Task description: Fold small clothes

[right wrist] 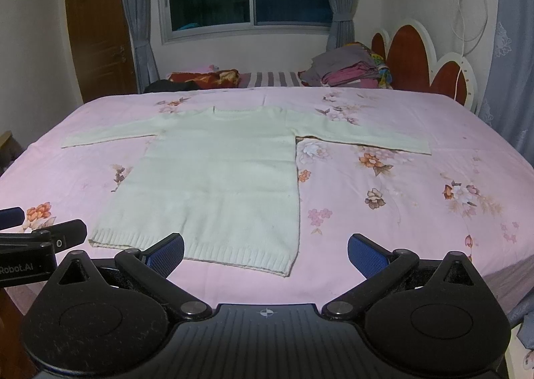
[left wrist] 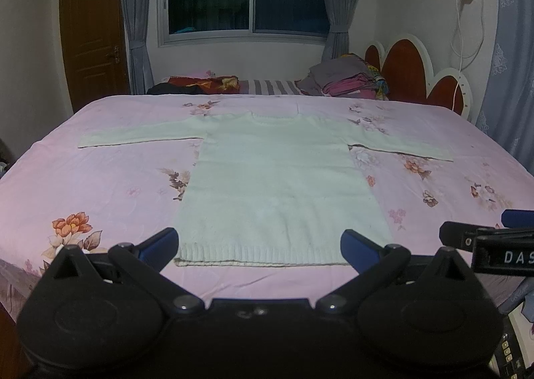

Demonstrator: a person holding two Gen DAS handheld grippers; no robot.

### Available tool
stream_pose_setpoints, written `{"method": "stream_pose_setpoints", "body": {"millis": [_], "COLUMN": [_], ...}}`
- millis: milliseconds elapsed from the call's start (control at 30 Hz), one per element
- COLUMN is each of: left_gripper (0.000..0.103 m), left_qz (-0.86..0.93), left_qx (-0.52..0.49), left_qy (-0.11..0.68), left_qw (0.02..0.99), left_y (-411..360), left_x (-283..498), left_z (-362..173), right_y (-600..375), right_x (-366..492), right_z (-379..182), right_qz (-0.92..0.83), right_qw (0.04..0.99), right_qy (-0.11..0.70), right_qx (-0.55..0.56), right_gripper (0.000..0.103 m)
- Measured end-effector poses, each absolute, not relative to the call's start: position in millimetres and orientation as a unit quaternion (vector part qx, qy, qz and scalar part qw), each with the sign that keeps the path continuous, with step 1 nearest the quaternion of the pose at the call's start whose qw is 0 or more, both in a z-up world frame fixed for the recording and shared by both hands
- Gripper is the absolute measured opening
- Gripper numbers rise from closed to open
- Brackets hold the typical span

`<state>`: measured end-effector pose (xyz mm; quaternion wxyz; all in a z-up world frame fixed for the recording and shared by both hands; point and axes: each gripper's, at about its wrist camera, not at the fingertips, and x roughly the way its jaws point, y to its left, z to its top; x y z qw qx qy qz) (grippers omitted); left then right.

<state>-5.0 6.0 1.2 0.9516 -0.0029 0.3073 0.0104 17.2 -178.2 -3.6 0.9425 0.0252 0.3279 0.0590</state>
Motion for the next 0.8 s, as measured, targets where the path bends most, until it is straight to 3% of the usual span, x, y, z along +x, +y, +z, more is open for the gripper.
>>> {"method": "stream_pose_setpoints", "body": {"millis": [433, 800], "left_gripper": [0.103, 0.103], "left_qz": [0.001, -0.061], "left_qx": [-0.049, -0.022], "left_qy": [0.297, 0.301], "left_qw": [0.953, 0.952], "left_y": [26, 27], "left_x": [33, 157], "left_z": [-7, -2], "right_y": [-187, -200], "right_x": [55, 160], "right_z": [-17, -7], "right_qz": [0.038, 0.001], "right_qw": [0.938, 0.941], "right_qy": [0.343, 0.33], "right_qx": [0.043, 0.08], "right_gripper": [0.103, 0.103]}}
